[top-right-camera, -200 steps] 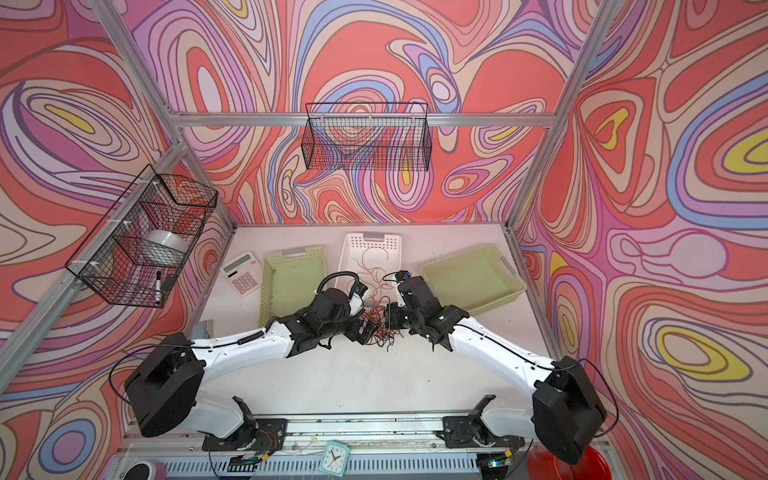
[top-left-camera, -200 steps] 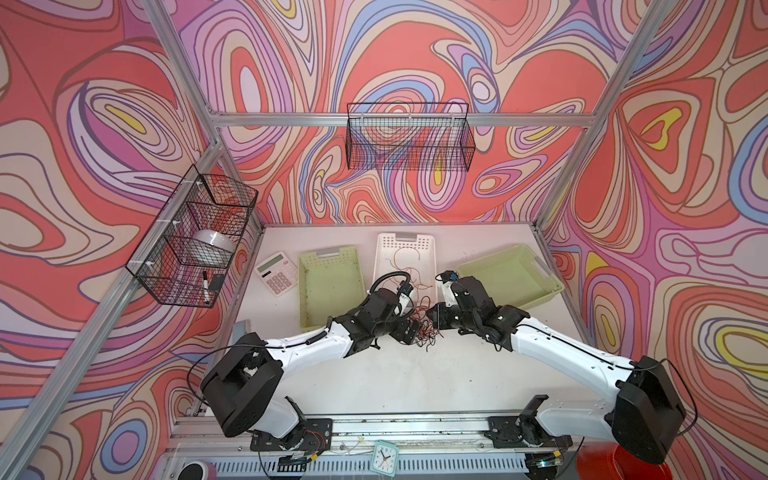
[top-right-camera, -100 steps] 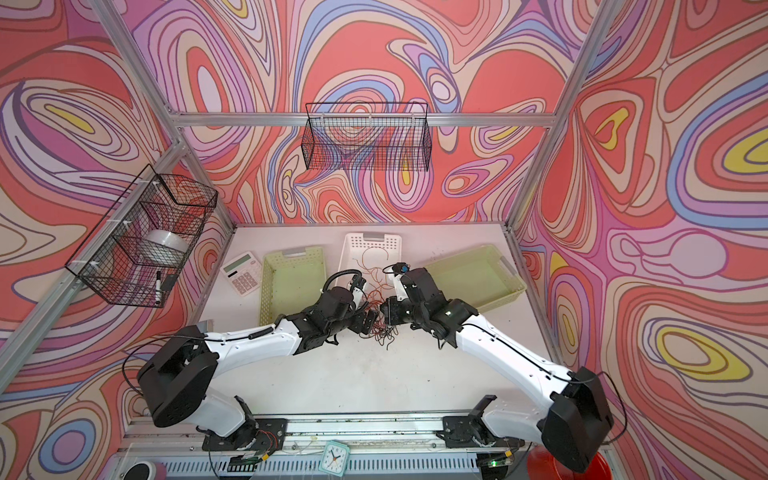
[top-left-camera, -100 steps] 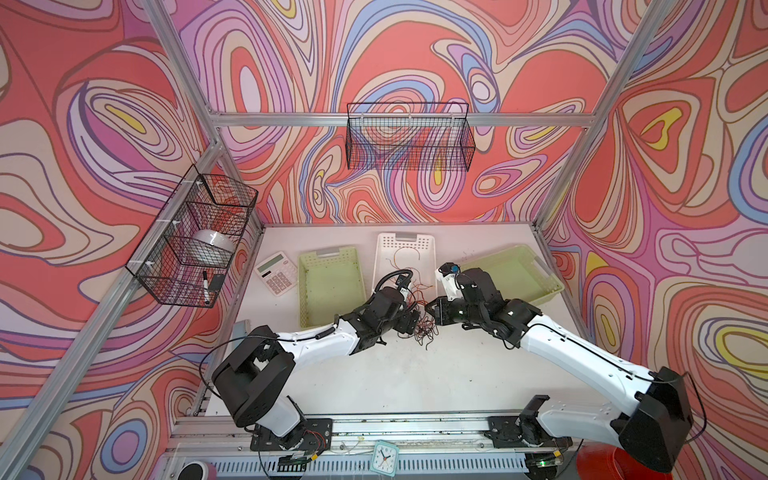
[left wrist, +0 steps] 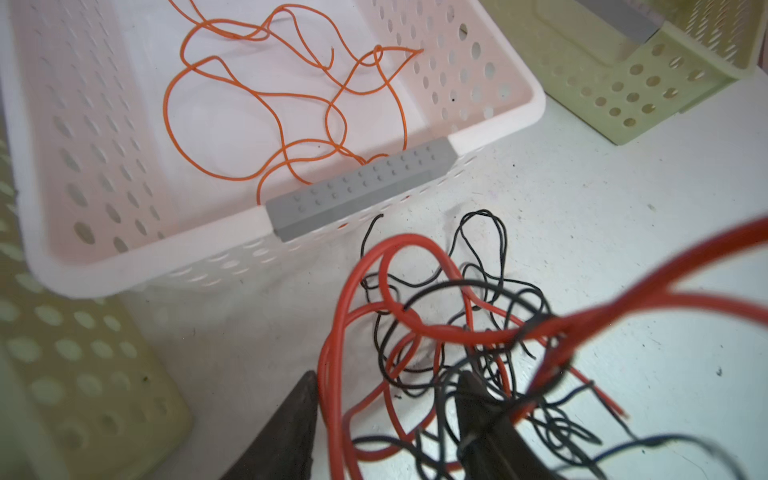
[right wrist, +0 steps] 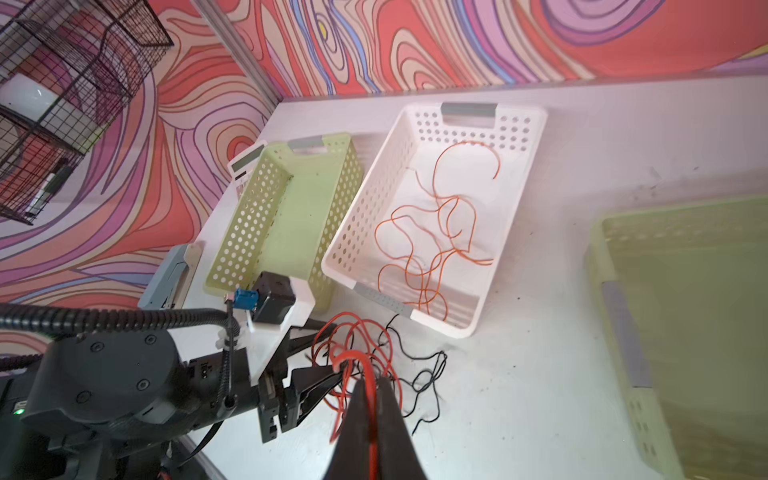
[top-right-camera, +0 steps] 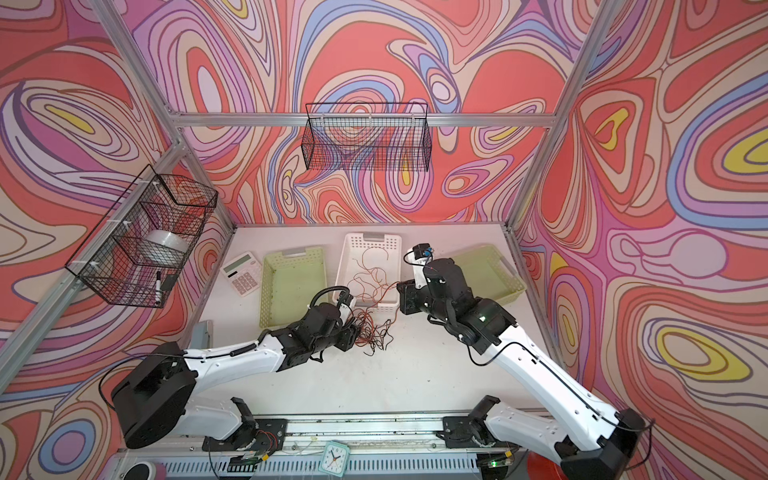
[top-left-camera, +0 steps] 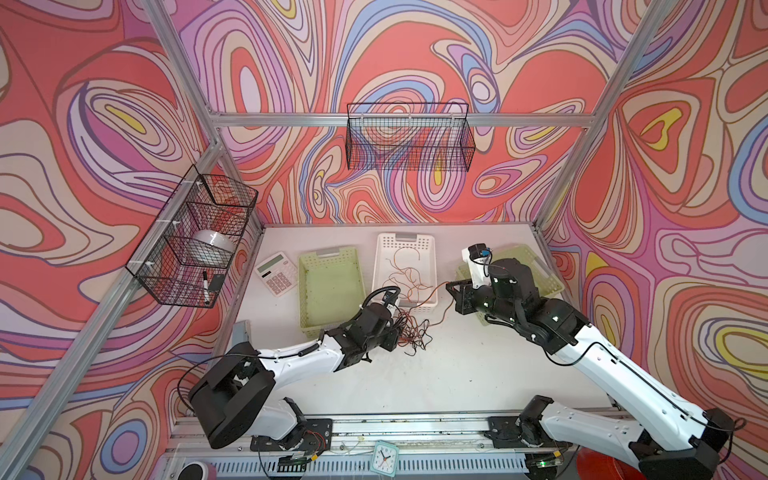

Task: Untangle the cables
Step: 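Pull a red wire up with the right gripper while the left pins the tangle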

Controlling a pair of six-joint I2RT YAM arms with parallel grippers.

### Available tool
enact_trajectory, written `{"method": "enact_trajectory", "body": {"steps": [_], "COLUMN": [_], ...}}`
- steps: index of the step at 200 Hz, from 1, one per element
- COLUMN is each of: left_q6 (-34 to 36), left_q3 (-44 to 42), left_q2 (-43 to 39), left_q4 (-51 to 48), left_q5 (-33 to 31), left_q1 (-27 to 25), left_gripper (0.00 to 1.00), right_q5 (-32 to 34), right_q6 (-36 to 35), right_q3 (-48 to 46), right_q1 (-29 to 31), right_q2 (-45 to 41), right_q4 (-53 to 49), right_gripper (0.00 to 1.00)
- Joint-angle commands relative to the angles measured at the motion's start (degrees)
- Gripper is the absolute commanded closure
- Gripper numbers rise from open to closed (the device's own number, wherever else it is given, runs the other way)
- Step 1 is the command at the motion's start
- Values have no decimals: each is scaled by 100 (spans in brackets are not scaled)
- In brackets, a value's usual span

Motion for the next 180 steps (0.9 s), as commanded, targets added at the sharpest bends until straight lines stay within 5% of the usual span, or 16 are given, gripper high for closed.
{"method": "enact_trajectory", "body": {"steps": [1,77,139,180], "left_q6": [-80,-109,999,1488], "left_q3": [-234,-467,-255,149], "left_q2": [-152,-178,-1326,-1310], "left_q4": [-465,-597,-77,271], "left_q5": [-62,-76,695,988], "left_q1": [11,3,-134,-152], "left_gripper": [51,57,1,0], "right_q5": [698,993,-220,-732], "right_q6": [-345,-1104,-1235,-1327], "right_q3": [481,1403,1186,1096], "right_q1": [-80,-159,-159,-159], "right_q2": [-241,-109,193,184], "right_q4": [-59,-515,-219,-19], "right_gripper": [100,100,100,100]}}
